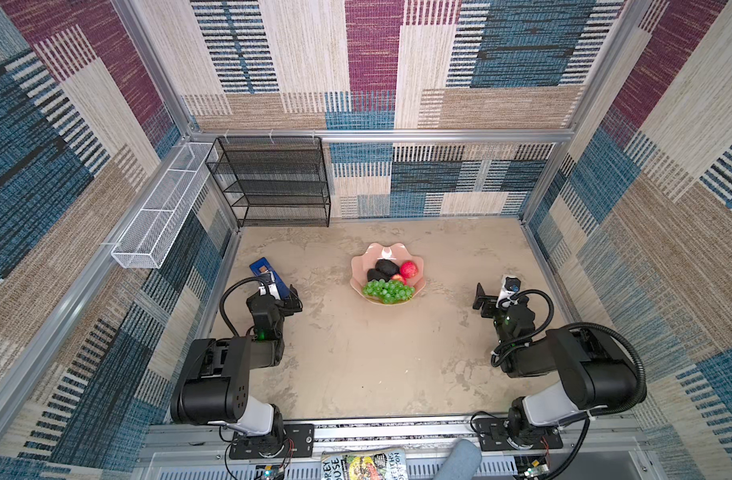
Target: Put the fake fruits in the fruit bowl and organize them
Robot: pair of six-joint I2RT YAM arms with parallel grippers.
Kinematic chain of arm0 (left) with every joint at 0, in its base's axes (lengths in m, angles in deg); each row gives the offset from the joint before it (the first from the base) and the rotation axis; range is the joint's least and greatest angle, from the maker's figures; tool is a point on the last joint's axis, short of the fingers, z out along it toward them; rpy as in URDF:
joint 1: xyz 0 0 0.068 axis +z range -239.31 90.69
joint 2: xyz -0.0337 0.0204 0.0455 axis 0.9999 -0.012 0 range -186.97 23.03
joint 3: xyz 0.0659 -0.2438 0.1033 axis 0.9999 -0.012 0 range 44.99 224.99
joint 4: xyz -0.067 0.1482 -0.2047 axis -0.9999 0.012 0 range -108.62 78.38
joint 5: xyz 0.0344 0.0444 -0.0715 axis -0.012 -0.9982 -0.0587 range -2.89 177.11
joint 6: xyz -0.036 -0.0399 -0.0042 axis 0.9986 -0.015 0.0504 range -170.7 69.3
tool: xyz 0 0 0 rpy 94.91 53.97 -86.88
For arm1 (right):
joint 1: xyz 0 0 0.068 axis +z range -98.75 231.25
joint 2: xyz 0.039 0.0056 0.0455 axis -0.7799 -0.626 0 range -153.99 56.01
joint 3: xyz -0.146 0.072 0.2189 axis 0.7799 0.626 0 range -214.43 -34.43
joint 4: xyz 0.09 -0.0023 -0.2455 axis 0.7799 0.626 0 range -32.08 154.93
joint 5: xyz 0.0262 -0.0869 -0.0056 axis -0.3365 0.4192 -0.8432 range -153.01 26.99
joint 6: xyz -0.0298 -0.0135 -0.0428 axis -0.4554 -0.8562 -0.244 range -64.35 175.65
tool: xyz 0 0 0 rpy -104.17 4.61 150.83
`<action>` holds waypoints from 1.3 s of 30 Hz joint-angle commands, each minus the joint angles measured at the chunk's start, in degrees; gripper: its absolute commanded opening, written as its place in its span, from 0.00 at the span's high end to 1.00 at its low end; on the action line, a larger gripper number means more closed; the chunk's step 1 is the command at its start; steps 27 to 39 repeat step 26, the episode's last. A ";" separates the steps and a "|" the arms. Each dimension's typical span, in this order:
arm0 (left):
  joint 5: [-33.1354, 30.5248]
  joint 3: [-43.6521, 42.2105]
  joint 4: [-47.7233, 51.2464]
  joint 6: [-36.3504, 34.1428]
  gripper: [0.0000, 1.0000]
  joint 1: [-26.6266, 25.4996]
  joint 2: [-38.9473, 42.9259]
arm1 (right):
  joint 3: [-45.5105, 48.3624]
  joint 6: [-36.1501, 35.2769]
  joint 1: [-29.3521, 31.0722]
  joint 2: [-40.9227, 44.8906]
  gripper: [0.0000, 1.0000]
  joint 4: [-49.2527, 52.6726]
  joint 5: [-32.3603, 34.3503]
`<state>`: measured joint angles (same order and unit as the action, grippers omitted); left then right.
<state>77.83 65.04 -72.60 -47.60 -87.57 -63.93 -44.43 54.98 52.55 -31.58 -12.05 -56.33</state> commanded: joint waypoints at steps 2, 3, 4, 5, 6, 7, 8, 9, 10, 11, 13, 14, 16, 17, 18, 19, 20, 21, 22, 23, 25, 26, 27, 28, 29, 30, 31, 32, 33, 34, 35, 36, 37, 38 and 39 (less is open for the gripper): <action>-0.35 0.33 1.58 0.61 0.01 0.02 -0.10 | 0.07 -0.57 -0.25 0.00 0.00 -7.12 -3.26; -0.18 0.62 0.95 0.28 0.01 0.02 -0.62 | 0.18 -0.74 -0.25 -0.41 0.00 -7.96 -3.19; 0.28 1.04 1.54 0.08 0.01 0.01 -0.69 | -0.05 -0.65 -0.25 -0.10 0.00 -7.05 -3.26; 0.59 1.89 3.56 0.03 0.01 0.02 -0.44 | -0.08 -0.72 -0.25 -0.22 0.00 -7.29 -3.17; 0.74 2.33 4.26 -0.08 0.01 -0.06 -0.66 | -0.14 -0.65 -0.25 -0.24 0.00 -7.06 -3.06; 0.77 2.51 4.17 -0.28 0.01 -0.07 -0.88 | -0.34 -0.57 -0.25 -0.21 0.00 -6.68 -2.91; 0.92 2.56 4.52 -0.24 0.01 -0.17 -0.79 | -0.44 -0.56 -0.25 -0.27 0.00 -6.68 -2.82; 0.92 2.62 4.60 -0.21 0.01 -0.16 -0.84 | -0.43 -0.54 -0.20 -0.27 0.01 -6.58 -2.73; 0.88 2.62 4.47 -0.28 0.01 -0.16 -0.83 | -0.45 -0.56 -0.25 -0.30 0.00 -6.66 -2.77; 0.87 2.58 4.46 -0.28 0.01 -0.16 -0.84 | -0.45 -0.56 -0.26 -0.25 0.00 -6.58 -2.73; 0.93 2.62 4.49 -0.28 0.01 -0.16 -0.82 | -0.62 -0.38 -0.25 -0.30 0.00 -6.37 -2.37; 0.93 2.62 4.53 -0.30 0.01 -0.16 -0.80 | -0.85 -0.29 -0.23 -0.32 0.00 -5.99 -2.08; 0.93 2.63 4.58 -0.28 0.01 -0.16 -0.84 | -0.85 -0.28 -0.25 -0.28 0.00 -5.87 -1.91; 0.93 2.62 4.50 -0.28 0.01 -0.16 -0.79 | -0.90 -0.29 -0.25 -0.38 0.00 -5.85 -1.85; 0.87 2.62 4.51 -0.28 0.01 -0.16 -0.80 | -0.90 -0.30 -0.21 -0.35 0.00 -5.87 -1.80; 0.87 2.62 4.54 -0.30 0.01 -0.16 -0.81 | -0.84 -0.30 -0.25 -0.38 0.00 -5.83 -1.84; 0.98 2.67 4.50 -0.28 0.01 -0.16 -0.92 | -0.94 -0.30 -0.25 -0.38 0.00 -5.82 -1.80; 1.76 2.90 4.70 -0.64 0.01 -0.07 -1.11 | -0.97 -0.29 -0.25 -0.32 0.00 -5.76 -1.80; 2.85 3.41 5.58 -1.09 0.01 -0.07 -1.14 | -0.93 -0.26 -0.25 -0.38 0.00 -5.73 -1.77; 3.04 3.67 5.95 -1.16 0.01 -0.08 -1.20 | -1.03 -0.29 -0.25 -0.34 0.00 -5.65 -1.82; 3.04 3.59 5.94 -1.16 0.01 -0.11 -1.09 | -1.05 -0.30 -0.24 -0.39 0.00 -5.61 -1.78; 3.10 3.51 5.90 -1.16 0.01 -0.08 -1.02 | -0.99 -0.29 -0.25 -0.36 0.00 -5.61 -1.69; 3.10 3.51 5.90 -1.16 0.01 -0.08 -1.02 | -0.99 -0.29 -0.25 -0.36 0.00 -5.61 -1.69; 3.10 3.51 5.90 -1.16 0.01 -0.08 -1.02 | -0.99 -0.29 -0.25 -0.36 0.00 -5.61 -1.69; 3.10 3.51 5.90 -1.16 0.01 -0.08 -1.02 | -0.99 -0.29 -0.25 -0.36 0.00 -5.61 -1.69; 3.10 3.51 5.90 -1.16 0.01 -0.08 -1.02 | -0.99 -0.29 -0.25 -0.36 0.00 -5.61 -1.69; 3.10 3.51 5.90 -1.16 0.01 -0.08 -1.02 | -0.99 -0.29 -0.25 -0.36 0.00 -5.61 -1.69; 3.10 3.51 5.90 -1.16 0.01 -0.08 -1.02 | -0.99 -0.29 -0.25 -0.36 0.00 -5.61 -1.69; 3.10 3.51 5.90 -1.16 0.01 -0.08 -1.02 | -0.99 -0.29 -0.25 -0.36 0.00 -5.61 -1.69; 3.10 3.51 5.90 -1.16 0.01 -0.08 -1.02 | -0.99 -0.29 -0.25 -0.36 0.00 -5.61 -1.69; 3.10 3.51 5.90 -1.16 0.01 -0.08 -1.02 | -0.99 -0.29 -0.25 -0.36 0.00 -5.61 -1.69; 3.10 3.51 5.90 -1.16 0.01 -0.08 -1.02 | -0.99 -0.29 -0.25 -0.36 0.00 -5.61 -1.69; 3.10 3.51 5.90 -1.16 0.01 -0.08 -1.02 | -0.99 -0.29 -0.25 -0.36 0.00 -5.61 -1.69; 3.10 3.51 5.90 -1.16 0.01 -0.08 -1.02 | -0.99 -0.29 -0.25 -0.36 0.00 -5.61 -1.69; 3.10 3.51 5.90 -1.16 0.01 -0.08 -1.02 | -0.99 -0.29 -0.25 -0.36 0.00 -5.61 -1.69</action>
